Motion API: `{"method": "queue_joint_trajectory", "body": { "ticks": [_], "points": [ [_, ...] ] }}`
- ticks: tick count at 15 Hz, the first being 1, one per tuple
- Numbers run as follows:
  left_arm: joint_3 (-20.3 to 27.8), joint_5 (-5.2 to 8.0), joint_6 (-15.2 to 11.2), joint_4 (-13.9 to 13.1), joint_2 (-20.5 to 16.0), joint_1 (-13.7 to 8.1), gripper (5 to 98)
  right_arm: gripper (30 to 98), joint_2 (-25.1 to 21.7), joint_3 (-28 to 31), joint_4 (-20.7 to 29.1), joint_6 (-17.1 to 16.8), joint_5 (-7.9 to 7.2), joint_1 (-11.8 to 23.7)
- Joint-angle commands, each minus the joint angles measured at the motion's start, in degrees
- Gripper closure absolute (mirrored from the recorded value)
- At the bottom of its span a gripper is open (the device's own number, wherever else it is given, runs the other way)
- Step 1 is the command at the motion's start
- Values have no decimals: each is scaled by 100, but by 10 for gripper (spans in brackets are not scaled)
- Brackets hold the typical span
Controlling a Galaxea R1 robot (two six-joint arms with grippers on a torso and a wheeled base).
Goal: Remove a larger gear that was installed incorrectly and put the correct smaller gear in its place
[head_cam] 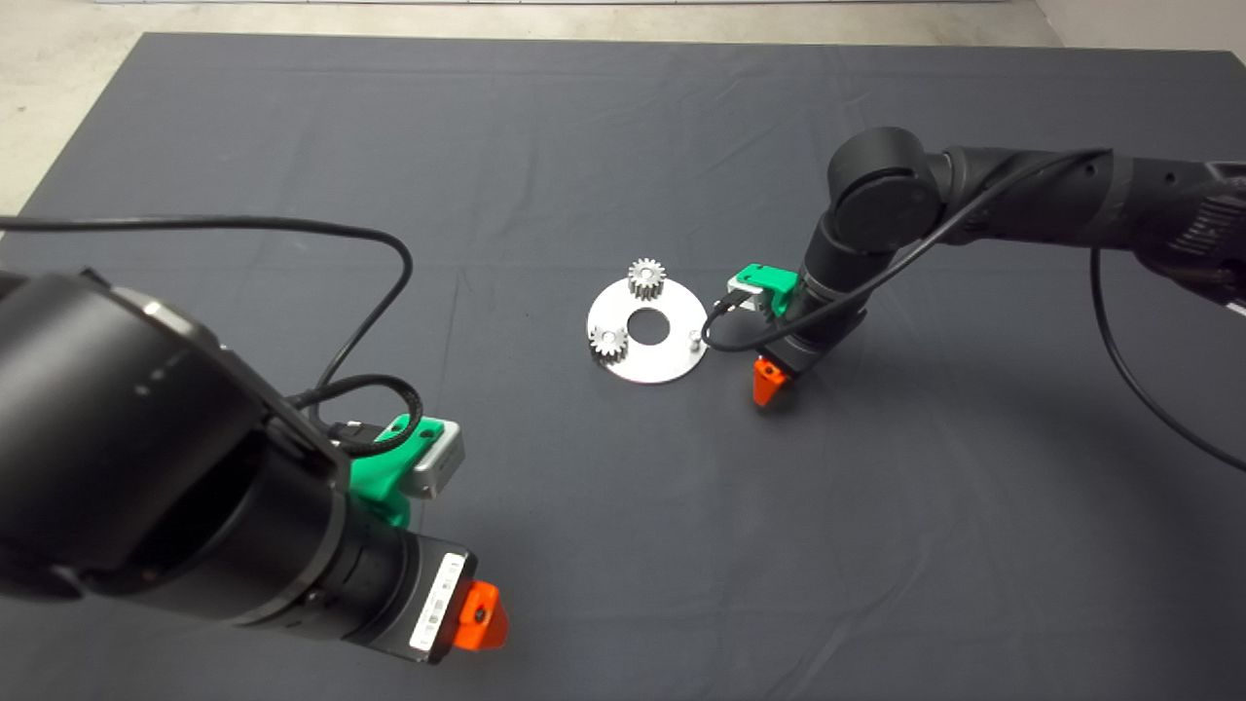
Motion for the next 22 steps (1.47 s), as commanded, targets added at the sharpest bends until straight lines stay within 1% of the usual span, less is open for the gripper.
{"method": "queue_joint_trajectory", "body": {
  "ticks": [1,5,7,9,12,13,14,17,18,19,22],
  "points": [
    [98,13,-25,-101,-12,-67,54,407,-16,67,-358,-31,-668,83],
    [98,13,-25,-101,-12,-67,54,407,-7,452,-445,5,-668,109],
    [98,13,-25,-101,-12,-67,54,407,-7,533,-447,5,-668,127],
    [98,13,-25,-101,-12,-67,54,425,10,674,-499,5,-668,118],
    [98,13,-25,-101,-12,-67,54,430,-16,634,-618,5,-668,109],
    [98,13,-25,-101,-3,-67,54,445,-25,656,-757,5,-668,100],
    [98,13,-25,-101,-3,-67,54,476,-25,648,-825,5,-668,100],
    [98,-2,-25,-171,-12,-67,54,483,-16,621,-895,5,-668,100],
    [98,-22,-25,-171,-12,-67,54,519,-20,600,-957,5,-668,91],
    [98,-13,-25,-171,-29,-67,54,534,-25,499,-966,5,-668,83],
    [98,-13,-25,-171,-21,-67,54,534,-42,375,-968,5,-668,12]
  ]
}}
